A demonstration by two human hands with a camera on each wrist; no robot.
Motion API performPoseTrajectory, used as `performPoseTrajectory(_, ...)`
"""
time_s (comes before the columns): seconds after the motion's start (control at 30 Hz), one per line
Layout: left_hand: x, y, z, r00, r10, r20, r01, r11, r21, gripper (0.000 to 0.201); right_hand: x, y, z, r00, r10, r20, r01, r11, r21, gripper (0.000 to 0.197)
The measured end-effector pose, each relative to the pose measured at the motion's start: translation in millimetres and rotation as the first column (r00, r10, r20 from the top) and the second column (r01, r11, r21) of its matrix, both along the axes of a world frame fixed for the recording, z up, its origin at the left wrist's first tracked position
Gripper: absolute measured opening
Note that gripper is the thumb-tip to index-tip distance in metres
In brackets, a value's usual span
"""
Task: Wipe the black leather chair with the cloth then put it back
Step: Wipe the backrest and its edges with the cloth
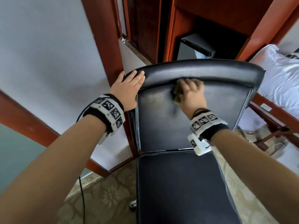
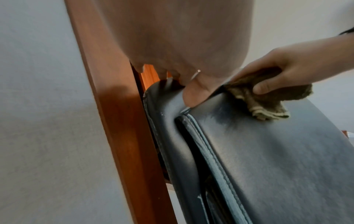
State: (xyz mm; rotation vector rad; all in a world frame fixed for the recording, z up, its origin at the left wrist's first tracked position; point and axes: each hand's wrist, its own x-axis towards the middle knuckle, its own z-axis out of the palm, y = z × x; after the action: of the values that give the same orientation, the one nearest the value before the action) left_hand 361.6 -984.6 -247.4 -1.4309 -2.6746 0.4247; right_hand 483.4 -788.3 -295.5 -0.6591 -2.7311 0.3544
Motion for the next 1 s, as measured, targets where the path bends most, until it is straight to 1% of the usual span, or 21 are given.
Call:
performPoseTrajectory(0.07, -1.9, -1.8, 2.1, 1.000, -0.007, 0.006, 0.007, 1.000, -0.006, 0.082, -20.2, -29.9, -2.4, 0.989, 0.071, 0.128, -0.079, 0.995, 0.058, 0.060)
performPoseTrajectory(0.13, -2.9, -2.6, 3.7, 1.000, -0.010, 0.019, 0.010, 1.000, -0.001, 0.081, -32.7, -51.5, -5.5, 0.978, 0.092, 0.186, -0.112, 0.989, 0.097, 0.062)
performPoseTrajectory(0.2, -4.2, -3.0, 3.9, 0.999, -0.017, 0.046, 0.016, 1.000, 0.020, 0.080, -34.1, -60.9, -6.6, 0.987, 0.090, 0.136, -0.098, 0.994, 0.053, 0.060)
performPoseTrajectory(0.27, -6.7, -3.5, 3.4, 0.996, -0.030, 0.088, 0.026, 0.998, 0.050, 0.080, -28.4, -60.7, -7.4, 0.997, 0.076, 0.014, -0.075, 0.995, -0.059, 0.056)
performPoseTrajectory(0.33, -10.0, -3.8, 2.7, 0.987, -0.043, 0.157, 0.028, 0.995, 0.095, 0.080, -22.0, -57.4, -8.1, 0.995, 0.072, -0.071, -0.081, 0.989, -0.123, 0.053)
performPoseTrajectory(0.43, -15.8, -4.7, 6.9, 0.938, -0.073, 0.338, -0.010, 0.971, 0.238, 0.076, -19.1, -54.1, -10.9, 0.992, 0.080, -0.095, -0.091, 0.988, -0.121, 0.054)
performPoseTrajectory(0.47, -18.9, -6.3, 9.3, 0.923, -0.094, 0.374, -0.022, 0.956, 0.294, 0.075, -19.9, -54.4, -11.3, 0.992, 0.077, -0.105, -0.089, 0.989, -0.116, 0.054)
performPoseTrajectory(0.5, -22.1, -8.5, 11.2, 0.919, -0.113, 0.378, -0.024, 0.941, 0.339, 0.074, -20.9, -56.1, -11.9, 0.991, 0.070, -0.116, -0.084, 0.990, -0.114, 0.054)
performPoseTrajectory(0.53, -25.7, -11.3, 12.3, 0.925, -0.128, 0.357, -0.011, 0.932, 0.361, 0.074, -22.0, -58.4, -11.7, 0.990, 0.063, -0.122, -0.077, 0.990, -0.115, 0.054)
performPoseTrajectory(0.6, -32.1, -17.5, 12.4, 0.946, -0.146, 0.291, 0.043, 0.942, 0.333, 0.074, -24.9, -65.7, -11.0, 0.993, 0.053, -0.107, -0.065, 0.992, -0.112, 0.053)
performPoseTrajectory(0.67, -35.0, -23.2, 9.5, 0.961, -0.156, 0.229, 0.095, 0.962, 0.254, 0.076, -28.4, -75.6, -9.6, 0.996, 0.053, -0.065, -0.059, 0.995, -0.079, 0.052)
performPoseTrajectory(0.73, -35.5, -26.0, 5.6, 0.974, -0.170, 0.148, 0.144, 0.975, 0.172, 0.077, -34.2, -87.1, -7.6, 0.996, 0.066, -0.054, -0.068, 0.997, -0.040, 0.050)
performPoseTrajectory(0.8, -35.0, -26.4, 2.6, 0.981, -0.178, 0.084, 0.167, 0.979, 0.118, 0.077, -41.3, -98.6, -7.3, 0.996, 0.082, -0.037, -0.083, 0.996, -0.025, 0.049)
performPoseTrajectory(0.9, -35.3, -26.3, 1.6, 0.984, -0.174, 0.046, 0.170, 0.982, 0.080, 0.078, -48.2, -114.8, -10.8, 0.989, 0.147, -0.005, -0.147, 0.989, 0.009, 0.050)
performPoseTrajectory(1.0, -39.0, -27.3, 3.8, 0.985, -0.168, 0.044, 0.165, 0.985, 0.060, 0.080, -47.8, -113.4, -10.5, 0.978, 0.208, 0.011, -0.209, 0.975, 0.070, 0.051)
